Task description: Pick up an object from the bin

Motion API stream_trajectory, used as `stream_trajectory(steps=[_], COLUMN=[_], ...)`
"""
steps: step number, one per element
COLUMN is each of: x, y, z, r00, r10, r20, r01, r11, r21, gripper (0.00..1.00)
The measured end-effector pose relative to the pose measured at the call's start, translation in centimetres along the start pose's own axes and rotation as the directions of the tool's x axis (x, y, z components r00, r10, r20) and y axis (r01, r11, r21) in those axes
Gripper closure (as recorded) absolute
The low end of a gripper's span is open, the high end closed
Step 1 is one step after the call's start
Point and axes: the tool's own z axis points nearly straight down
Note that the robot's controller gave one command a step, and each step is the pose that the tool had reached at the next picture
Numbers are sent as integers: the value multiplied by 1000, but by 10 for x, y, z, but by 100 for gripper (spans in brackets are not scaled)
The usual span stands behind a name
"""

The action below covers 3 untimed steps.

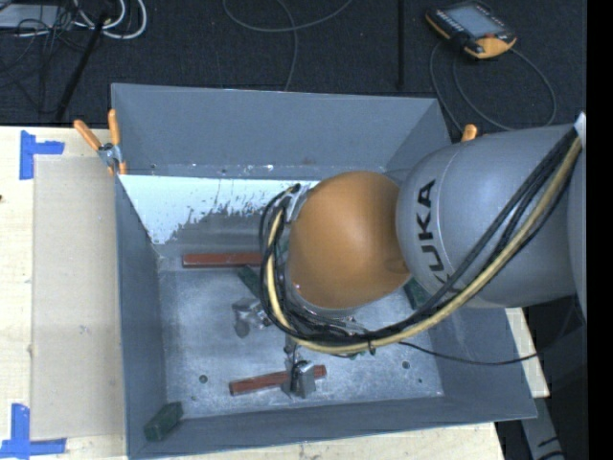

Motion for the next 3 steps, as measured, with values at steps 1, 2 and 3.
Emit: stream_trajectory(steps=[1,2,3], x=[11,3,3], y=[-22,-9,-9], z=[49,99,99], r00=[1000,988,989], r10=[-18,-151,-150], r20=[7,-2,-2], r01=[18,151,150], r11=[1000,988,989], r21=[2,-1,-1], gripper=[0,100,100])
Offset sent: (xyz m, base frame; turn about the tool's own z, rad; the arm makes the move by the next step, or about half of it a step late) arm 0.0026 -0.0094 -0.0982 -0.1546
